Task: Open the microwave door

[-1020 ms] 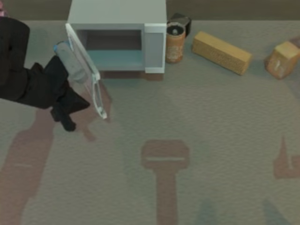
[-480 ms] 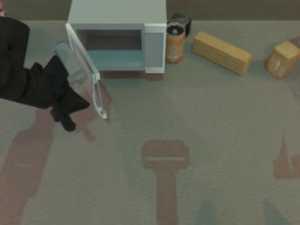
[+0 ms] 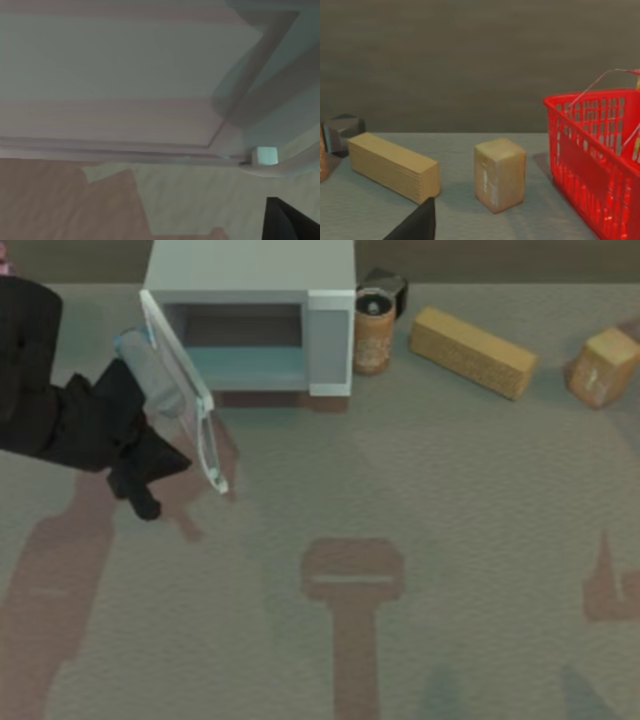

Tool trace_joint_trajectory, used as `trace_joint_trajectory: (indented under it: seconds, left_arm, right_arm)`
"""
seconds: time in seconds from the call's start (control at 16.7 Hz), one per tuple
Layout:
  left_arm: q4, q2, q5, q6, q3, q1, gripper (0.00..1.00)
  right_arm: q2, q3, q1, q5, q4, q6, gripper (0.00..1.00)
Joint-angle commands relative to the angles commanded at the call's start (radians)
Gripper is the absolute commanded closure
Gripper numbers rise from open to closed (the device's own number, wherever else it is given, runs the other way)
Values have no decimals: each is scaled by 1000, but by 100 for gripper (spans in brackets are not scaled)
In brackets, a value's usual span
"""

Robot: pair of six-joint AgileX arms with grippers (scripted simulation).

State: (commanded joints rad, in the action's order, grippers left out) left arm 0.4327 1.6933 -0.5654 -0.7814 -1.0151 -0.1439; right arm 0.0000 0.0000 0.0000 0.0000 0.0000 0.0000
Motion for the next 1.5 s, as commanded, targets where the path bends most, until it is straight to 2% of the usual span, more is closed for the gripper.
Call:
trace_joint_trajectory:
  seconds: [0.36,1.14,1.5]
  left_arm:
    - [0,0,0,0,0,0,100]
    - [0,0,0,0,0,0,2]
    - [0,0,0,0,0,0,0]
  right_arm:
    - [0,0,0,0,0,0,0]
    - [0,0,0,0,0,0,0]
    - [0,0,0,0,0,0,0]
